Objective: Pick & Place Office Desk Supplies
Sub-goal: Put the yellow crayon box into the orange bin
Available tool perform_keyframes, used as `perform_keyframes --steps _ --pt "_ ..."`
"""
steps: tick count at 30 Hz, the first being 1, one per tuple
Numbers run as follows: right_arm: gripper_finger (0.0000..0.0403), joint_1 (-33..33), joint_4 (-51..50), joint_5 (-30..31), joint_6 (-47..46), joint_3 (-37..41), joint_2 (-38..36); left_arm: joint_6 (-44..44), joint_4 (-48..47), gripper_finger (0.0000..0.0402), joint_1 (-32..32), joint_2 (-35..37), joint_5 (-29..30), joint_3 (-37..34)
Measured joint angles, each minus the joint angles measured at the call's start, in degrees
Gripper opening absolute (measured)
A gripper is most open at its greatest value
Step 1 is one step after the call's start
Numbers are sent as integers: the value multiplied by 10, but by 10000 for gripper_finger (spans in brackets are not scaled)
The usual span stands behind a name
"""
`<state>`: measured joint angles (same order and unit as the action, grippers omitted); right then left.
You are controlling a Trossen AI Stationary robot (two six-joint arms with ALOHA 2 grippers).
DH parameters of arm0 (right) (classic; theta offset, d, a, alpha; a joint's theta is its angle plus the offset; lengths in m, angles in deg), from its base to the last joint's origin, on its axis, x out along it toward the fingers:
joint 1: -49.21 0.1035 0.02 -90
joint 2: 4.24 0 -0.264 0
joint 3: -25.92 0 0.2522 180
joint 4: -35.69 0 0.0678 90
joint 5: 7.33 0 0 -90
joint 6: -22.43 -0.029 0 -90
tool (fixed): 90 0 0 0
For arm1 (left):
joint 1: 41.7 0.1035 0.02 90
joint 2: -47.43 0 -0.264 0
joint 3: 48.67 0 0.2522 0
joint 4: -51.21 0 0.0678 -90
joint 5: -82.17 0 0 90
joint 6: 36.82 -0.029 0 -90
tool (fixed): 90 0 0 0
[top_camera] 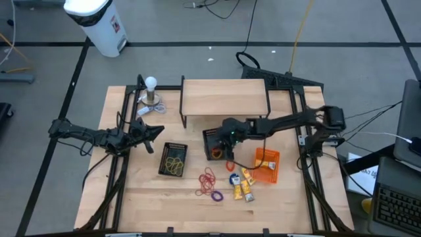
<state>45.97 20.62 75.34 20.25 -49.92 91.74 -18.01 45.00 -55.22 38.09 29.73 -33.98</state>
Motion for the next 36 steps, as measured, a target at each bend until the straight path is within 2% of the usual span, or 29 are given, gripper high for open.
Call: perform_keyframes --steps 4,9,17,22,26,30,36 --pt "171 9 23 -6 32 3 -82 13 0 19 0 0 0 0" --pt "150 14 96 -50 55 63 -194 43 0 19 0 0 -1 0" --pt "85 -37 259 -83 -17 235 -395 44 -5 19 0 0 -2 0" --pt "32 -73 284 -80 -46 334 -510 45 -5 19 0 0 -14 0" --pt "4 -88 322 -88 -68 398 -567 46 -5 19 0 0 -18 0" --pt "8 -104 353 -122 -94 439 -609 41 -5 19 0 0 -17 0" --pt "2 -130 358 -125 -128 471 -666 35 -5 19 0 0 -21 0"
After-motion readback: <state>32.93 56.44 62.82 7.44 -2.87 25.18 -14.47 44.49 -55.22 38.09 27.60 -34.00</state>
